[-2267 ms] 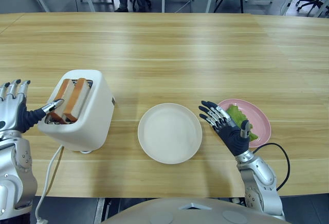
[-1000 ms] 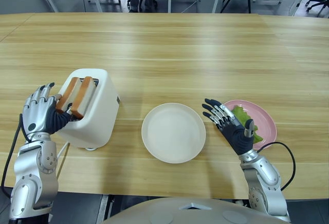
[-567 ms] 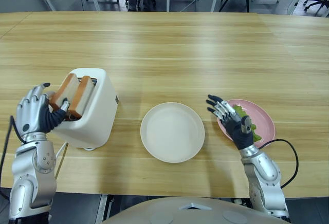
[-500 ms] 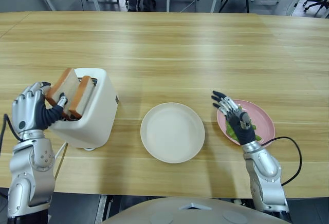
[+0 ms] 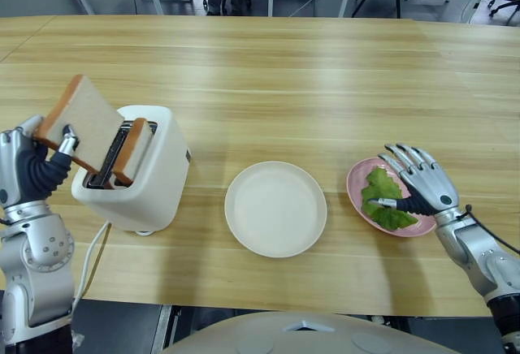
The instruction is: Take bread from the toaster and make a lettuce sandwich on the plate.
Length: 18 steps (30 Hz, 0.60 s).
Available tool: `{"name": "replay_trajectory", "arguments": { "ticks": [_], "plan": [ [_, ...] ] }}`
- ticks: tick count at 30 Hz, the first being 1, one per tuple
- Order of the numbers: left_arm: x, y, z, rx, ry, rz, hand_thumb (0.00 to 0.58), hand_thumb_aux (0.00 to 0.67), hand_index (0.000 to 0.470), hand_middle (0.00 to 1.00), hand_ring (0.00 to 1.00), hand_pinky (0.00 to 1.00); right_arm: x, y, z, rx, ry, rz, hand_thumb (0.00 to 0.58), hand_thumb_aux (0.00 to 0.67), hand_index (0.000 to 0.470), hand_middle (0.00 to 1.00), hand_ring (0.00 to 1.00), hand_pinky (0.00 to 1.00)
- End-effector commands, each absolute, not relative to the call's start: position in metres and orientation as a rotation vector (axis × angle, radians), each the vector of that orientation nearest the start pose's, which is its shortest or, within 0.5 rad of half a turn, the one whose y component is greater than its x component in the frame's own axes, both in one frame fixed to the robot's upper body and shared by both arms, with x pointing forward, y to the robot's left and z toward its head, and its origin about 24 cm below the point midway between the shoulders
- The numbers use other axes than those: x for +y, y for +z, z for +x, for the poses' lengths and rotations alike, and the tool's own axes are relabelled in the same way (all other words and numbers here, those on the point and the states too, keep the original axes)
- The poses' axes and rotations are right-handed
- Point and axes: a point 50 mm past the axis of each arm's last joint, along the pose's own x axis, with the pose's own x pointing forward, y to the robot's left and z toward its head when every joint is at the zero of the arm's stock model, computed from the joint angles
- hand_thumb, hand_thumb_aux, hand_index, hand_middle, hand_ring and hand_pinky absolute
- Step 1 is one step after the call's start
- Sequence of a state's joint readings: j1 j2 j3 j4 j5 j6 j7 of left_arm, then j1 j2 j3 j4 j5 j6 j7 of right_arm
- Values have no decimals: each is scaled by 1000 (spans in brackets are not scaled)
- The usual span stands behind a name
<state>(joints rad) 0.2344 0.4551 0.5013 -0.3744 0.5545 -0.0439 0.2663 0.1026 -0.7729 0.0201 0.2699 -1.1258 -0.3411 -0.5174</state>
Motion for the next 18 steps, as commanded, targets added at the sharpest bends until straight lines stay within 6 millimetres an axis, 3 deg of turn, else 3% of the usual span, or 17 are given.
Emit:
{"name": "replay_trajectory", "arguments": {
  "ticks": [1,4,9,10,12,13,14,15,18],
  "plan": [
    [311,183,170,-444,743,1096,580,670,460,1000,1000,1000,-308,33,208,-291,129,-1909,0,0,0,0,0,0],
    [306,201,167,-534,760,1079,580,670,460,1000,1000,1000,-325,24,206,-232,144,-1954,0,0,0,0,0,0],
    [266,236,171,-745,639,993,580,670,460,1000,1000,1000,-339,10,206,-162,148,-1965,0,0,0,0,0,0],
    [260,241,171,-771,615,982,580,670,460,1000,1000,1000,-341,9,206,-154,149,-1964,58,34,23,0,0,0],
    [247,248,173,-815,551,927,580,670,460,1000,1000,1000,-343,5,207,-125,154,-1960,58,34,23,0,0,0],
    [240,250,174,-831,514,903,580,670,460,1000,1000,1000,-344,2,207,-110,159,-1952,271,181,124,0,0,0],
    [234,251,176,-837,469,876,580,670,460,1000,1000,1000,-344,0,207,-97,169,-1947,445,347,238,0,0,0],
    [228,251,178,-842,433,847,580,670,460,1000,1000,1000,-344,-3,206,-84,179,-1942,491,407,280,0,0,0],
    [209,244,187,-823,300,769,580,670,460,1000,1000,1000,-342,-8,205,-70,200,-1910,552,523,359,0,0,0]
  ]
}}
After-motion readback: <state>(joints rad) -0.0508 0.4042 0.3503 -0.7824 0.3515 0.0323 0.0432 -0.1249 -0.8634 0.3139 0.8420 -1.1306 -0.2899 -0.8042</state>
